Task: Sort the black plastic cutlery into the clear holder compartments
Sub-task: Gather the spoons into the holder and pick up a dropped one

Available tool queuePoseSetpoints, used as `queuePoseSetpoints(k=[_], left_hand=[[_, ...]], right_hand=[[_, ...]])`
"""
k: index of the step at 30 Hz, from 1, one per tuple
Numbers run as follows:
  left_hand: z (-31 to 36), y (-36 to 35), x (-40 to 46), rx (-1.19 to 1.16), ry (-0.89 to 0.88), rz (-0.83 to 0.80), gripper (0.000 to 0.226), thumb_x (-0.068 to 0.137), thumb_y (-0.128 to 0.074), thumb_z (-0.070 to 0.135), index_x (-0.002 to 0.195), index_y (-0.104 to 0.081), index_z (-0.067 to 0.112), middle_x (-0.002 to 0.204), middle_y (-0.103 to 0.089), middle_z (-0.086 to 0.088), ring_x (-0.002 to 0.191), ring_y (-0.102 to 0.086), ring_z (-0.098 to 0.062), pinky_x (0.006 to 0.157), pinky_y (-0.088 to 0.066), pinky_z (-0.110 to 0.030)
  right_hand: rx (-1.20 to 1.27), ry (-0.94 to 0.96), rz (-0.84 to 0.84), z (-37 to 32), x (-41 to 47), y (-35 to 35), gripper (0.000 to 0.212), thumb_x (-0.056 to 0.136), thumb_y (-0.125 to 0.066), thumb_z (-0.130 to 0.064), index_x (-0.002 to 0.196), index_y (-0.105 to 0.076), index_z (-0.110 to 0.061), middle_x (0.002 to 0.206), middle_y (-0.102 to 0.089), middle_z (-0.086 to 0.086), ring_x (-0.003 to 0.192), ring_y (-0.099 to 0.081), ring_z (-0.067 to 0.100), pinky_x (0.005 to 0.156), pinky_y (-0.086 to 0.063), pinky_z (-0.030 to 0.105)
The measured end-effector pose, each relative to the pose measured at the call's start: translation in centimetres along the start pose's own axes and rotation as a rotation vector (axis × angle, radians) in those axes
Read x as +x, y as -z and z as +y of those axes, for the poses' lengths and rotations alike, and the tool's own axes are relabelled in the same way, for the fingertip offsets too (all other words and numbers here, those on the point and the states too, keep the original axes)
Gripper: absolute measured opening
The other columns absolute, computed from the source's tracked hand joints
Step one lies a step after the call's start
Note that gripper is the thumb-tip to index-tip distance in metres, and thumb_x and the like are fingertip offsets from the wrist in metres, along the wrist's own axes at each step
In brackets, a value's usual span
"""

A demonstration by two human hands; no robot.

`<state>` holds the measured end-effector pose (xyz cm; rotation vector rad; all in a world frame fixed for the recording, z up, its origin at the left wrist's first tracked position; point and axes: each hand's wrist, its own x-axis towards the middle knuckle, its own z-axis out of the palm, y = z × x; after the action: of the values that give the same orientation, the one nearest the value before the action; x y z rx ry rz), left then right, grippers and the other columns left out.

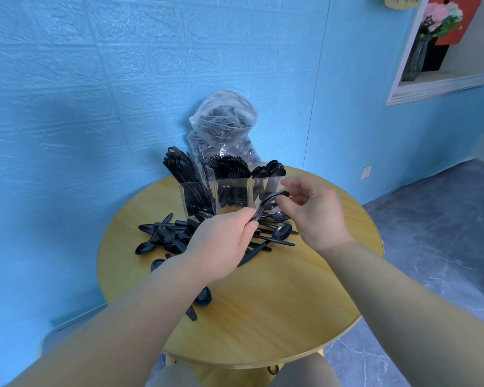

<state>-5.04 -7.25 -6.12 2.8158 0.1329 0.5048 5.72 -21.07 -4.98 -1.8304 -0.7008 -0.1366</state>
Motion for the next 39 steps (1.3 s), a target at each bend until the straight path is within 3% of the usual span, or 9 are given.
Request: queuePoseSetpoints(k=[6, 11, 14, 16, 20, 24, 27, 32, 39], left_hand=[[0.1, -0.2, 0.6, 0.013, 0.024, 0.045, 0.024, 0.103, -0.025, 0.030, 0.099, -0.045, 0.018, 0.069, -0.047, 0.008, 0.063, -0.048, -0.010, 0.056, -0.036, -0.031], [0.4, -0.3, 1.8, 0.059, -0.017, 0.128, 0.024, 0.103, -0.026, 0.033, 0.088, -0.040, 0.019, 0.066, -0.046, 0.007, 0.060, -0.049, -0.016, 0.054, -0.037, -0.033], [0.0, 0.5, 3.5, 0.072, -0.053, 0.197, 0.025, 0.100, -0.035, 0.037, 0.110, -0.053, 0.022, 0.095, -0.054, 0.010, 0.091, -0.050, -0.014, 0.077, -0.041, -0.028], [-0.5, 1.4, 4.8, 0.116, -0.051, 0.266, 0.041, 0.097, -0.041, 0.041, 0.132, -0.049, 0.022, 0.120, -0.054, 0.004, 0.113, -0.043, -0.017, 0.095, -0.036, -0.032], [-1.9, 2.6, 7.0, 0.221, -0.018, 0.279, 0.054, 0.095, -0.043, 0.047, 0.142, -0.040, 0.022, 0.141, -0.044, 0.004, 0.130, -0.030, -0.020, 0.106, -0.029, -0.039], [-2.7, 2.4, 8.6, 0.285, -0.003, 0.195, 0.057, 0.094, -0.042, 0.051, 0.145, -0.034, 0.027, 0.145, -0.039, 0.010, 0.134, -0.023, -0.019, 0.106, -0.026, -0.040], [-3.1, 1.7, 9.4, 0.296, 0.003, 0.182, 0.058, 0.093, -0.045, 0.052, 0.145, -0.034, 0.027, 0.145, -0.039, 0.011, 0.135, -0.022, -0.018, 0.106, -0.026, -0.040], [-3.7, 0.7, 10.1, 0.305, 0.009, 0.202, 0.060, 0.091, -0.050, 0.052, 0.143, -0.039, 0.025, 0.143, -0.042, 0.011, 0.135, -0.024, -0.017, 0.104, -0.025, -0.039], [-4.1, 0.0, 11.0, 0.318, 0.001, 0.197, 0.060, 0.090, -0.054, 0.050, 0.142, -0.040, 0.024, 0.141, -0.045, 0.009, 0.134, -0.026, -0.018, 0.104, -0.025, -0.039]], right_hand=[[0.107, -0.039, 0.006, -0.7, -0.1, -0.4, 0.020, 0.090, -0.061, -0.009, 0.103, -0.070, -0.020, 0.086, -0.071, -0.002, 0.081, -0.066, 0.014, 0.082, -0.053, 0.028], [0.422, -0.170, 0.048, -1.5, 0.0, -0.3, 0.017, 0.092, -0.058, -0.004, 0.100, -0.069, -0.013, 0.075, -0.067, -0.003, 0.059, -0.058, 0.001, 0.067, -0.051, 0.017], [0.334, -0.089, 0.143, -2.2, 1.2, 0.6, 0.017, 0.092, -0.058, -0.004, 0.096, -0.070, -0.016, 0.078, -0.068, -0.009, 0.064, -0.059, -0.006, 0.072, -0.052, 0.015], [0.229, 0.005, 0.267, -3.1, 2.9, 1.6, 0.018, 0.092, -0.058, -0.009, 0.098, -0.071, -0.020, 0.084, -0.068, -0.011, 0.068, -0.058, -0.009, 0.076, -0.048, 0.013], [-0.005, 0.222, 0.381, -4.7, 6.8, 3.0, 0.023, 0.094, -0.054, -0.011, 0.109, -0.071, -0.014, 0.094, -0.068, -0.006, 0.071, -0.057, 0.007, 0.072, -0.042, 0.016], [-0.271, 0.385, 0.300, -4.2, 9.6, 1.9, 0.026, 0.093, -0.051, -0.009, 0.110, -0.071, -0.011, 0.101, -0.072, 0.008, 0.088, -0.063, 0.024, 0.081, -0.048, 0.032], [-0.381, 0.454, 0.216, -2.8, 10.8, 0.4, 0.025, 0.092, -0.051, -0.007, 0.107, -0.072, -0.007, 0.095, -0.072, 0.013, 0.087, -0.064, 0.034, 0.078, -0.050, 0.042], [-0.476, 0.436, 0.059, -0.4, 11.7, -1.7, 0.025, 0.090, -0.055, -0.006, 0.107, -0.072, -0.011, 0.096, -0.065, 0.011, 0.085, -0.062, 0.029, 0.071, -0.040, 0.025], [-0.588, 0.267, -0.240, 1.2, 12.1, -2.4, 0.031, 0.092, -0.048, -0.021, 0.118, -0.066, -0.022, 0.109, -0.055, 0.005, 0.106, -0.044, 0.022, 0.084, -0.037, 0.029]])
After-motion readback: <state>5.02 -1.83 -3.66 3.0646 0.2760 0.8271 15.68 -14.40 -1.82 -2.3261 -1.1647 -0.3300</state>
